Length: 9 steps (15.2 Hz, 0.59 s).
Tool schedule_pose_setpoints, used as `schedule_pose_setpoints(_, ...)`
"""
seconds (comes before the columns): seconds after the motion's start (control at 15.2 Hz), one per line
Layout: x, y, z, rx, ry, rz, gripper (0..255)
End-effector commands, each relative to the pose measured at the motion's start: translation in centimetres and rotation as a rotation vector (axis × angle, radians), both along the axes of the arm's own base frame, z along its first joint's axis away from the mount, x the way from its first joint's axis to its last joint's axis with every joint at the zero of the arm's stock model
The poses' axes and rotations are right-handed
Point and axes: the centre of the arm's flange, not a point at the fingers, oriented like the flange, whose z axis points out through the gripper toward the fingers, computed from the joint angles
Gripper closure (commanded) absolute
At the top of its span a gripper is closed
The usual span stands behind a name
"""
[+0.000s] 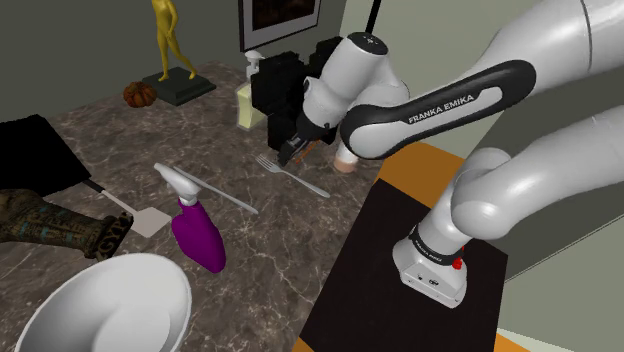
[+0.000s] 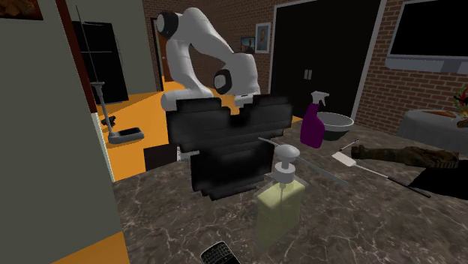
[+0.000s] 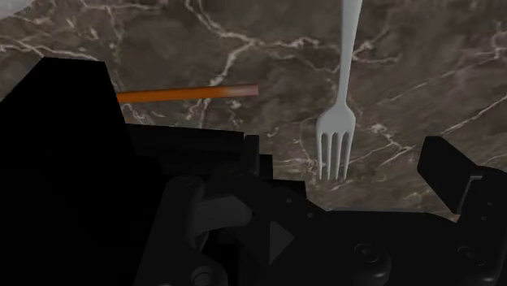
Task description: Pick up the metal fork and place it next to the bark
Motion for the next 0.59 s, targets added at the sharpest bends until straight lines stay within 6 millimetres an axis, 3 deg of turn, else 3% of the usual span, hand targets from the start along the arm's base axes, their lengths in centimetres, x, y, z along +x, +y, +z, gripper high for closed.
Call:
schedule_pose_setpoints(0.0,1.2,1.4,-2.7,0.011,-0.016,-0.003,0)
schedule_pose_setpoints(0.53,2.7,1.6,-6.5,0.011,-0.018,-0.004,0)
